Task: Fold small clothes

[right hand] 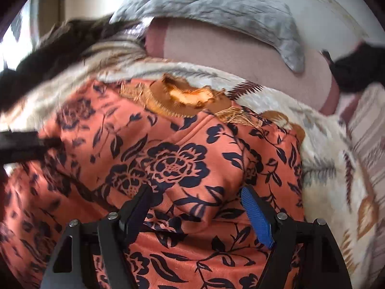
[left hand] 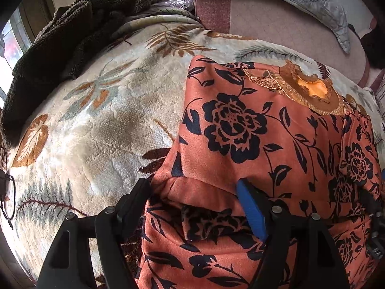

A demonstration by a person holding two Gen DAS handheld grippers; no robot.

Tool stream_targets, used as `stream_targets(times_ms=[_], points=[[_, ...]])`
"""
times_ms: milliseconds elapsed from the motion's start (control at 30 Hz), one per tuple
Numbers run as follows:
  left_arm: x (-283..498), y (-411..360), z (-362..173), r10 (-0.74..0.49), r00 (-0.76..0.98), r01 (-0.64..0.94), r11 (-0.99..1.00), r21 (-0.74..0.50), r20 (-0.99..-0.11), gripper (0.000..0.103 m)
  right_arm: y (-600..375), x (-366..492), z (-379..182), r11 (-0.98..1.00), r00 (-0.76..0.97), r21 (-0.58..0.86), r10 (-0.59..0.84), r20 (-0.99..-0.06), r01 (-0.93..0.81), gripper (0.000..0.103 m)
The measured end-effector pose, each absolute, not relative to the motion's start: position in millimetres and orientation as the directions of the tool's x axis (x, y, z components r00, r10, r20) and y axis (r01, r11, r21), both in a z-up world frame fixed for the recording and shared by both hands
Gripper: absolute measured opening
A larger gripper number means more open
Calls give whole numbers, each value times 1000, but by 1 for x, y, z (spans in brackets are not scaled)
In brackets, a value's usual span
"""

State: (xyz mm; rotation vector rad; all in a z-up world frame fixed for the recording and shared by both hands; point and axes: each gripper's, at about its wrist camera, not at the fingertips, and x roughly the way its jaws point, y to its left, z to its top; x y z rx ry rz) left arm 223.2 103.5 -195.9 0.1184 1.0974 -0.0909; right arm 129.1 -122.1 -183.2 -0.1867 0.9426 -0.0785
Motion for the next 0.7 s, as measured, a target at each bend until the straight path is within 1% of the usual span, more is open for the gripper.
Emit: stream_targets(times_ms=[33,67,100,167,200,333,400,467,533,633,700], points=[[224,104,-196,-18,450,130,990,45,-893,77,-111,134,-193,959,571,-279,-201,-796,-51,76],[224,104,-197,-21,448,131,991,42,-894,77,-105,139,-202,937,566,-344,-247,-786,-68,76],[224,104,-197,-21,448,133,990,43,-894,77,-104,142,-206,922,574,-382,-280,-769,-61,76],[223,104,-197,-21,450,140,989,47,-893,77,-119,146,-201,924,587,-380,-330,-739,42,76],[223,104,-196,-22,450,144,988,48,-893,77,-134,144,-193,928,590,-352,-352,-727,120,76],[221,106,-196,-31,444,147,988,39,-896,77,-211,106,-164,910,584,-138,-361,-727,390,76],[220,108,-196,-33,440,143,989,33,-898,77,-248,72,-160,879,584,-13,-327,-743,476,76],[218,108,-195,-29,439,144,989,39,-898,77,-276,44,-163,829,559,59,-320,-765,556,76],[216,109,-194,-19,443,141,989,49,-896,77,-294,29,-168,811,568,136,-269,-778,570,76],[212,110,-189,-16,463,143,988,57,-886,77,-303,27,-170,801,616,256,-172,-769,542,76],[208,110,-183,-9,496,148,986,74,-868,77,-291,36,-169,826,650,284,-125,-749,486,68]])
